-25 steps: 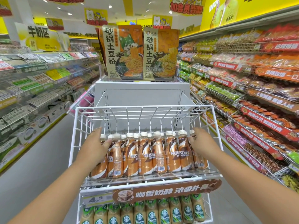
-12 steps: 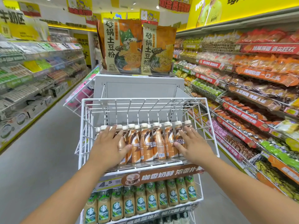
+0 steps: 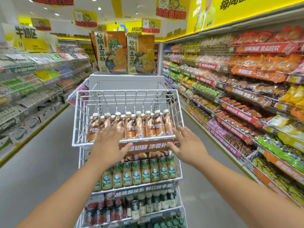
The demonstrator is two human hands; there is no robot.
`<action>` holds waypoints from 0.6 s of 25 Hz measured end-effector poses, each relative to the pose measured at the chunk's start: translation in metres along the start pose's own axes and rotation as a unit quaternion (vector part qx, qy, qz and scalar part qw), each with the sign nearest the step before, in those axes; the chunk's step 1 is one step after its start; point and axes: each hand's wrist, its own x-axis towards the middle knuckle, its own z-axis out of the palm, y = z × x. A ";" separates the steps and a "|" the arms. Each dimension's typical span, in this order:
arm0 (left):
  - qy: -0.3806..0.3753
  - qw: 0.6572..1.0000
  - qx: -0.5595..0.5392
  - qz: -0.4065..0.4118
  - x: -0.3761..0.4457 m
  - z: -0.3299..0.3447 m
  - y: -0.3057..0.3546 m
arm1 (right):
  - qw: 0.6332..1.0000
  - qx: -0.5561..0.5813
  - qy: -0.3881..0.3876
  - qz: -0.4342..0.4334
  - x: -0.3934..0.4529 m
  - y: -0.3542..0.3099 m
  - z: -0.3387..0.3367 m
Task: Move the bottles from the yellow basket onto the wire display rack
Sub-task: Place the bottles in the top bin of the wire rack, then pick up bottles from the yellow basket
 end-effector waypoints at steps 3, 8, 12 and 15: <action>-0.010 1.000 -0.005 0.004 -0.050 -0.011 0.057 | 1.000 0.002 0.000 -0.003 -0.064 0.027 -0.015; -0.025 0.999 -0.001 0.042 -0.121 -0.031 0.144 | 0.999 0.038 -0.005 0.013 -0.166 0.063 -0.041; -0.016 0.997 -0.014 0.080 -0.159 -0.048 0.197 | 0.998 0.044 0.014 0.040 -0.230 0.085 -0.055; -0.004 0.991 -0.025 0.129 -0.184 -0.058 0.231 | 0.996 0.040 0.025 0.078 -0.284 0.099 -0.061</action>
